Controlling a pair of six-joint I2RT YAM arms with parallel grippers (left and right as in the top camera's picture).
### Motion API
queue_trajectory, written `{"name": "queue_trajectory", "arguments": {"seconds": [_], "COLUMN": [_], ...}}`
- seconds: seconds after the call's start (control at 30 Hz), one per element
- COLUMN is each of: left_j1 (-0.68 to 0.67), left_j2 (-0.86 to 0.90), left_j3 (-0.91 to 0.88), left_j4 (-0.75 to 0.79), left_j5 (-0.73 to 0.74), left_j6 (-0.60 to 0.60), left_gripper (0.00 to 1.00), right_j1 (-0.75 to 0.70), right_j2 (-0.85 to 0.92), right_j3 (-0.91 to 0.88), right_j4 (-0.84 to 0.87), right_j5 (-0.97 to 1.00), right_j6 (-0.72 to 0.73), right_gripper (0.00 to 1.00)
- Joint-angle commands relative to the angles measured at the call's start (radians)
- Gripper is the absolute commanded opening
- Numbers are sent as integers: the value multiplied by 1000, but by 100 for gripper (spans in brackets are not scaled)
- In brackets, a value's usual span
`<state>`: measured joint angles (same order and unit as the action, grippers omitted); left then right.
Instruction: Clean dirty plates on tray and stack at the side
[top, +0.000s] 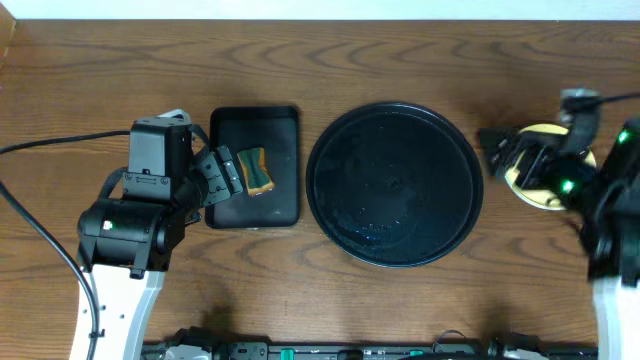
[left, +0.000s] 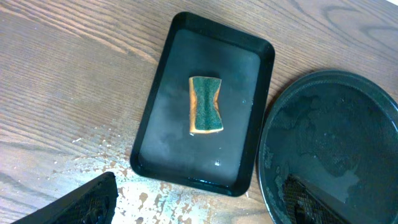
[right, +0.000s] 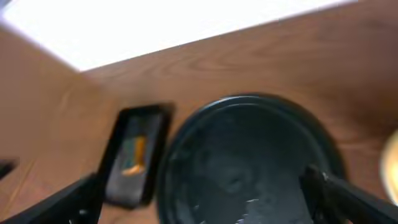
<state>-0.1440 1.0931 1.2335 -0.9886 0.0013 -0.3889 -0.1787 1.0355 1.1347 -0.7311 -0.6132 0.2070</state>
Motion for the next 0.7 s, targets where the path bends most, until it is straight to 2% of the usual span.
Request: {"name": "queue_trajectory", "arguments": {"seconds": [0.0, 0.13, 0.23, 0.43, 0.57, 0.67], "left_j1": [5, 5, 5, 5, 5, 5], "left_j2": [-1, -1, -1, -1, -1, -1], "left_j3": [18, 18, 18, 18, 18, 18], "left_j4": [-3, -3, -3, -3, -3, -3], "left_j5": [-1, -1, -1, -1, -1, -1], "left_j6": [6, 6, 6, 6, 6, 6], "left_gripper": [86, 86, 86, 86, 86, 86], "right_j1": [145, 189, 184, 198, 200, 195], "right_j2": [-111, -187, -231, -332, -425, -544], "right_j3": [10, 10, 10, -4, -108, -290], "right_j4": [-26, -72, -137, -236, -163, -26], "right_j5": [4, 15, 41, 208, 284, 295], "right_j6": [-21, -24, -89, -148, -287, -351], "right_gripper": [99, 99, 99, 99, 99, 99]}}
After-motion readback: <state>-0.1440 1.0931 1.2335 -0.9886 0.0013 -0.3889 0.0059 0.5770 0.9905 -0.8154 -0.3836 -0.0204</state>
